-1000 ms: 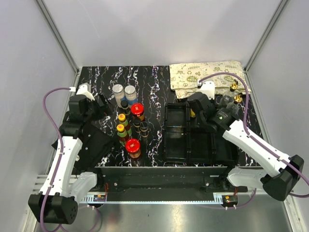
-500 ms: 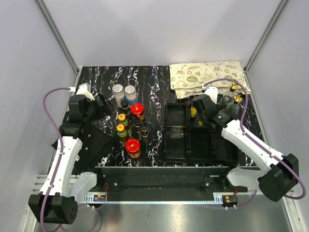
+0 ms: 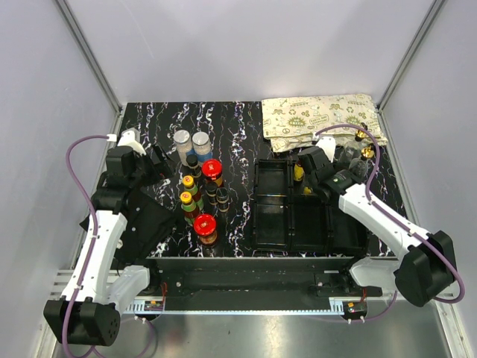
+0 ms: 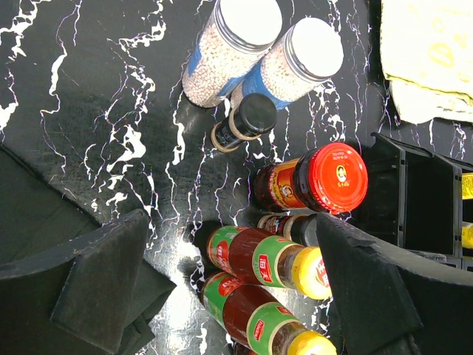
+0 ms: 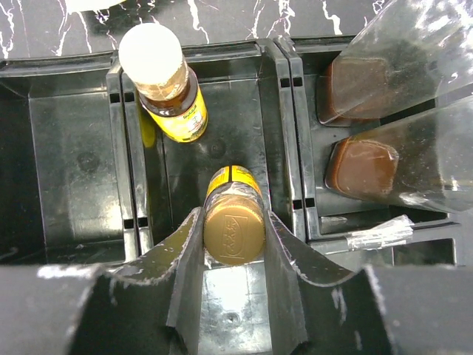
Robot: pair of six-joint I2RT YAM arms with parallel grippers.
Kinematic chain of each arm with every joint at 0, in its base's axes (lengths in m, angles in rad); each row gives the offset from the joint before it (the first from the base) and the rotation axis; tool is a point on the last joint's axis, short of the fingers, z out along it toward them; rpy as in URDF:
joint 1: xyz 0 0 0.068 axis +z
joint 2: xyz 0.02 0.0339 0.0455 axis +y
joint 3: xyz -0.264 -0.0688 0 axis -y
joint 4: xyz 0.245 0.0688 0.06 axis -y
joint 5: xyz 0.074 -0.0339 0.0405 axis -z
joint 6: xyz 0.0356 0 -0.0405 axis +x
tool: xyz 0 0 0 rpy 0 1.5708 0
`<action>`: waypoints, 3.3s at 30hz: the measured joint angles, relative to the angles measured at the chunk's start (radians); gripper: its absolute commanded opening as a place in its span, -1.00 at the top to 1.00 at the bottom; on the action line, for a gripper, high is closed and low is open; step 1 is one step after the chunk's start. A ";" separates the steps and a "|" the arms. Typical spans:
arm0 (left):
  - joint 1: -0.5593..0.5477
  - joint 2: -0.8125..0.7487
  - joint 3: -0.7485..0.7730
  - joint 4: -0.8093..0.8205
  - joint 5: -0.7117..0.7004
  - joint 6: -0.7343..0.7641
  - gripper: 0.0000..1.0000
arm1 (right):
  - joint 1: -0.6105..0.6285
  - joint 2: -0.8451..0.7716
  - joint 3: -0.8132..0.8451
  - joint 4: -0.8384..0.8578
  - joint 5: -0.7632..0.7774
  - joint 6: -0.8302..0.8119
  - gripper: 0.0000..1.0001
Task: Organize the condiment bottles
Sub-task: Place the bottle in the storage box, then pick up the bottle from the center of the board, then place the bottle in the storage box.
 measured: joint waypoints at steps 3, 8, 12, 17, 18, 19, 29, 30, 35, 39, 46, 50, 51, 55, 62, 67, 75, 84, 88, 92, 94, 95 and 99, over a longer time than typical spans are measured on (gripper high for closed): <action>0.000 0.000 0.000 0.000 0.002 0.000 -0.98 | -0.007 0.001 -0.016 0.021 -0.003 0.001 0.57; 0.000 0.001 0.000 0.000 0.027 0.000 -0.98 | -0.013 0.001 -0.026 0.050 -0.008 0.003 -0.03; 0.000 0.008 0.000 0.000 0.045 0.000 -0.98 | -0.014 0.001 -0.026 0.068 -0.022 0.007 -0.35; 0.000 0.013 0.000 0.001 0.060 0.001 -0.98 | -0.014 -0.003 -0.026 0.079 -0.027 0.000 -0.80; 0.000 0.014 0.000 0.001 0.060 0.001 -0.98 | -0.014 -0.006 -0.026 0.080 -0.028 -0.002 -0.82; 0.000 0.015 0.000 0.001 0.061 0.001 -0.98 | -0.014 -0.012 -0.026 0.080 -0.029 -0.004 -0.85; -0.001 0.039 0.002 0.003 0.087 -0.006 -0.94 | -0.016 -0.140 -0.018 0.069 -0.069 -0.018 -0.91; -0.003 0.041 0.003 0.003 0.093 -0.010 -0.93 | -0.016 -0.152 -0.013 0.066 -0.081 -0.020 -0.91; -0.066 0.067 0.041 0.002 0.095 -0.031 -0.84 | -0.017 -0.198 -0.002 0.066 -0.137 -0.029 -0.92; -0.181 0.073 0.064 -0.001 0.055 -0.037 -0.66 | -0.017 -0.221 -0.002 0.066 -0.185 -0.035 -0.92; -0.362 0.090 0.069 -0.045 -0.119 -0.047 -0.35 | -0.018 -0.261 -0.003 0.066 -0.251 -0.042 -0.92; -0.408 0.131 0.096 -0.082 -0.230 -0.045 -0.26 | -0.018 -0.283 -0.012 0.066 -0.286 -0.048 -0.93; -0.415 0.140 0.099 -0.094 -0.254 -0.046 -0.22 | -0.018 -0.288 -0.016 0.066 -0.290 -0.048 -0.93; -0.436 0.170 0.100 -0.135 -0.324 -0.045 -0.15 | -0.018 -0.294 -0.027 0.066 -0.307 -0.050 -0.93; -0.451 0.191 0.100 -0.154 -0.361 -0.046 0.14 | -0.018 -0.293 -0.040 0.066 -0.315 -0.049 -0.92; -0.463 0.200 0.105 -0.156 -0.368 -0.039 0.86 | -0.018 -0.293 -0.042 0.066 -0.315 -0.049 -0.93; -0.467 0.220 0.139 -0.205 -0.395 -0.034 1.00 | -0.018 -0.294 -0.048 0.066 -0.314 -0.049 -0.92; -0.467 0.222 0.272 -0.283 -0.450 0.018 1.00 | -0.018 -0.298 -0.048 0.066 -0.314 -0.049 -0.93; -0.467 0.221 0.357 -0.291 -0.462 0.049 1.00 | -0.018 -0.303 -0.048 0.066 -0.314 -0.049 -0.92; -0.469 0.219 0.457 -0.318 -0.463 0.079 1.00 | -0.018 -0.307 -0.048 0.066 -0.314 -0.049 -0.92; -0.471 0.217 0.508 -0.332 -0.461 0.093 1.00 | -0.018 -0.311 -0.048 0.066 -0.314 -0.049 -0.93; -0.472 0.214 0.530 -0.335 -0.459 0.100 1.00 | -0.018 -0.312 -0.048 0.066 -0.314 -0.049 -0.93; -0.476 0.216 0.641 -0.368 -0.430 0.122 1.00 | -0.018 -0.314 -0.048 0.066 -0.311 -0.049 -0.93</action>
